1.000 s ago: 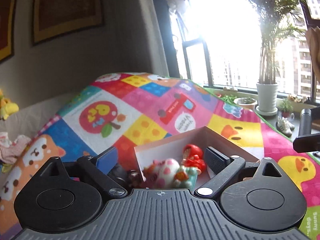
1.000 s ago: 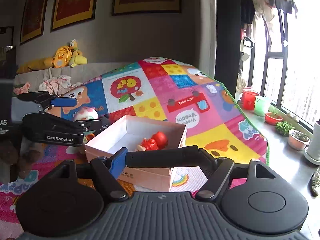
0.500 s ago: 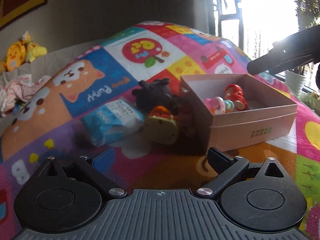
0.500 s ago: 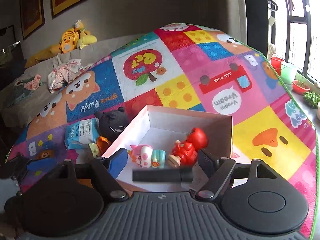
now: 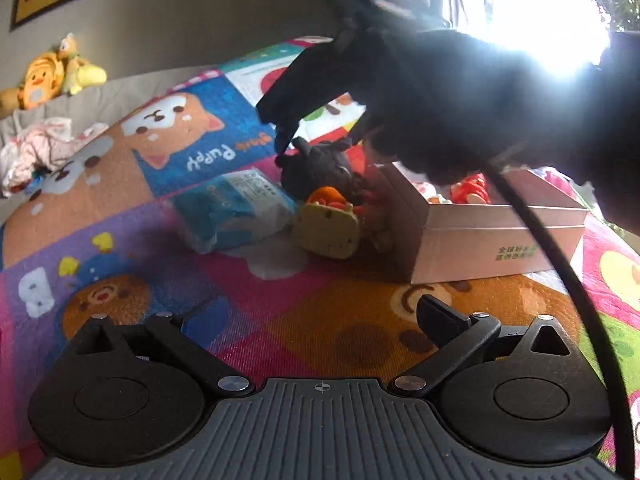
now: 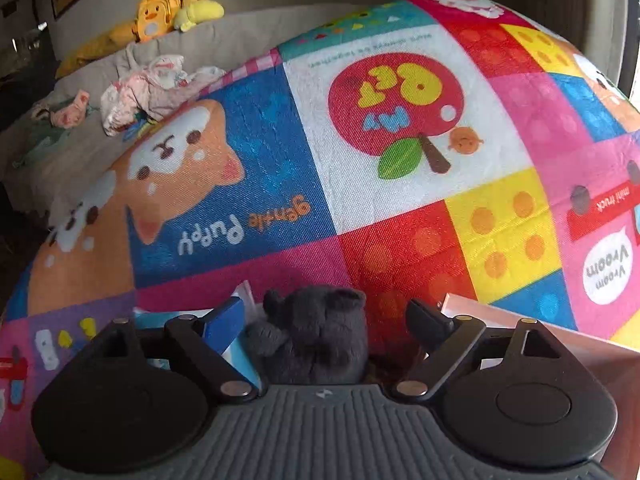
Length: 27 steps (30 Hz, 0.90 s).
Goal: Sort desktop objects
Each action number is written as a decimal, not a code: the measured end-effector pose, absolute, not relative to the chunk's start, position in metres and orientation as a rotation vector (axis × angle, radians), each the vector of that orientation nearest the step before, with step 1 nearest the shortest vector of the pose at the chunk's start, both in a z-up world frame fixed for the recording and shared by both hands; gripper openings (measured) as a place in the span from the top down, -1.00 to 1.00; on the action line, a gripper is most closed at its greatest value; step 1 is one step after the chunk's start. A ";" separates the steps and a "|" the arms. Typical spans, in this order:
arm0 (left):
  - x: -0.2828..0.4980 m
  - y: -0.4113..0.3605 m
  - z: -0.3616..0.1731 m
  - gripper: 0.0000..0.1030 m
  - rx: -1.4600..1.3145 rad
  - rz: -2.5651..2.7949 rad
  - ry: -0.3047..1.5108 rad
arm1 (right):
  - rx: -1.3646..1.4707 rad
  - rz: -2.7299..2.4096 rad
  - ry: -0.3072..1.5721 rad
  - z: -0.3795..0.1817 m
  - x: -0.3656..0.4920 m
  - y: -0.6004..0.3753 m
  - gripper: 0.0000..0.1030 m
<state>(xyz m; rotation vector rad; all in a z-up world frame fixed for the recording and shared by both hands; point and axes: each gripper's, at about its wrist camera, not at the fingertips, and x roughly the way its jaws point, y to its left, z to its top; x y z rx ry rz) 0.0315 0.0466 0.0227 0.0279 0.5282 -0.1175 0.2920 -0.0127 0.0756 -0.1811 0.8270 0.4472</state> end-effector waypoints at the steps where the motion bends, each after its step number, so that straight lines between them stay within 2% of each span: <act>1: 0.032 0.046 0.023 -1.00 0.029 -0.124 0.527 | -0.227 0.445 0.857 0.066 0.298 -0.003 -0.54; 2: 0.032 0.047 0.023 -1.00 0.024 -0.129 0.526 | -0.243 0.458 0.898 0.060 0.300 0.002 -0.29; 3: 0.032 0.048 0.023 -1.00 0.017 -0.132 0.526 | -0.237 0.464 0.922 0.056 0.299 0.004 -0.21; 6: 0.032 0.051 0.024 -1.00 -0.009 -0.135 0.528 | -0.257 0.510 0.921 0.060 0.278 0.004 -0.21; 13: 0.018 0.048 0.023 -1.00 -0.011 -0.257 0.596 | -0.252 0.791 1.063 0.064 0.187 -0.012 -0.21; 16: 0.000 0.044 0.023 -1.00 -0.013 -0.331 0.616 | -0.232 0.859 1.049 0.074 0.150 -0.033 -0.22; 19: -0.011 0.042 0.023 -1.00 -0.009 -0.354 0.625 | -0.230 0.833 0.915 0.092 0.120 -0.065 -0.31; 23: -0.014 0.043 0.022 -1.00 -0.010 -0.351 0.657 | -0.313 0.735 0.689 0.106 0.084 -0.101 -0.59; 27: -0.017 0.040 0.019 -1.00 0.004 -0.338 0.680 | -0.280 0.758 0.737 0.088 0.068 -0.124 -0.60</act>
